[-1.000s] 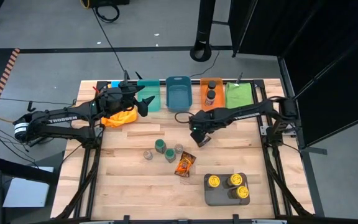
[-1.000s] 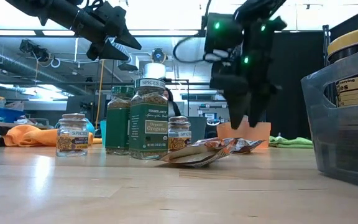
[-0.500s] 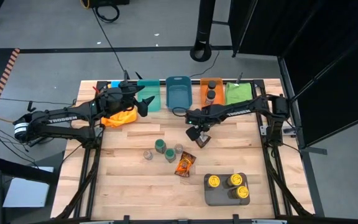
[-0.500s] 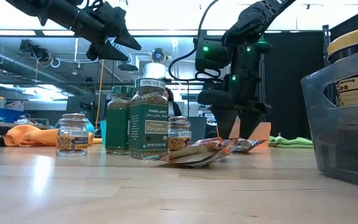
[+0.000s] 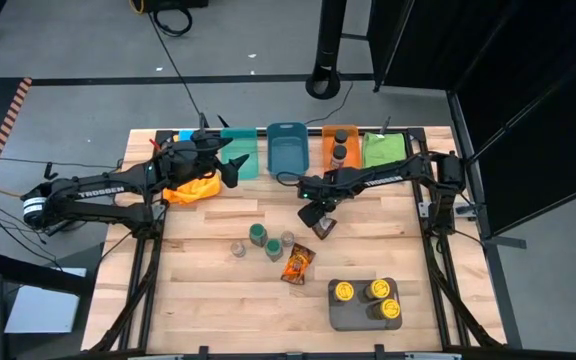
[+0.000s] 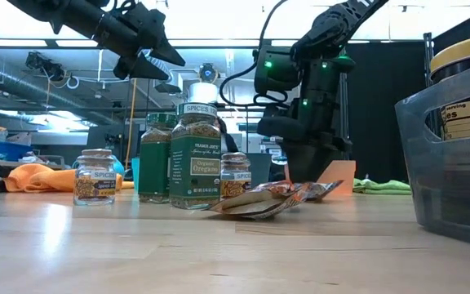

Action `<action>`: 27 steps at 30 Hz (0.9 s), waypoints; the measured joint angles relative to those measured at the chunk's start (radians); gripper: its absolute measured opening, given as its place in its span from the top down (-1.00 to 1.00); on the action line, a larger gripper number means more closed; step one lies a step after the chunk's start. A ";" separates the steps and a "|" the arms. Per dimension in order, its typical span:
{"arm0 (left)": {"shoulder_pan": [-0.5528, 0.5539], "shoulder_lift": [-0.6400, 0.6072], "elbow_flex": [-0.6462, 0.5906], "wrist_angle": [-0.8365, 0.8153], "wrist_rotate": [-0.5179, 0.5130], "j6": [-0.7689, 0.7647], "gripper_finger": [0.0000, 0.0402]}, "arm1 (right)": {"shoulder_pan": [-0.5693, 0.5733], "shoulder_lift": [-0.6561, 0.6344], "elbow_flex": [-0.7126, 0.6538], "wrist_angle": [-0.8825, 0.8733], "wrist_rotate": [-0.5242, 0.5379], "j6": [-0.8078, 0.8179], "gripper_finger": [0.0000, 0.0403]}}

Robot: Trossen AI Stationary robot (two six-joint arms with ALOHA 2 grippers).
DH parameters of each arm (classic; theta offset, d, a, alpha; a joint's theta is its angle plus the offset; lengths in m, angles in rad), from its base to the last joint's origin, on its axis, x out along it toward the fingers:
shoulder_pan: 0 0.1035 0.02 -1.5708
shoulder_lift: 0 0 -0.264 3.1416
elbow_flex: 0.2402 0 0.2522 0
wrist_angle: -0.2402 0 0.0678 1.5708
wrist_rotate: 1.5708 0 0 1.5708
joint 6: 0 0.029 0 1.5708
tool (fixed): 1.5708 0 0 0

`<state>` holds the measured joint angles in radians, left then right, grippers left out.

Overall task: Sort spices by type
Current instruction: Put the top brown seasoning pack into the blue bin

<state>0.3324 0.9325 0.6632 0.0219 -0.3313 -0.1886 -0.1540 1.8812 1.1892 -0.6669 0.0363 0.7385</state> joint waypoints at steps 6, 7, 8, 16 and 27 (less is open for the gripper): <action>0.000 0.000 0.000 0.000 0.000 0.001 -0.84 | 0.000 0.000 0.000 0.005 -0.011 -0.009 0.92; 0.000 0.000 0.000 0.000 0.000 0.001 -0.84 | 0.000 0.000 0.000 0.007 -0.012 -0.009 0.94; 0.000 0.000 0.000 0.001 0.000 0.001 -0.84 | 0.002 0.000 0.000 0.012 -0.014 -0.007 0.93; 0.000 0.000 0.000 0.001 0.000 -0.003 -0.84 | 0.004 -0.021 0.039 0.028 -0.009 -0.008 0.96; 0.000 0.000 0.000 0.014 0.000 -0.006 -0.84 | -0.008 -0.037 0.252 0.021 0.115 -0.096 0.98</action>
<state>0.3321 0.9325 0.6632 0.0361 -0.3317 -0.1945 -0.1616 1.8446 1.4417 -0.6463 0.1510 0.6421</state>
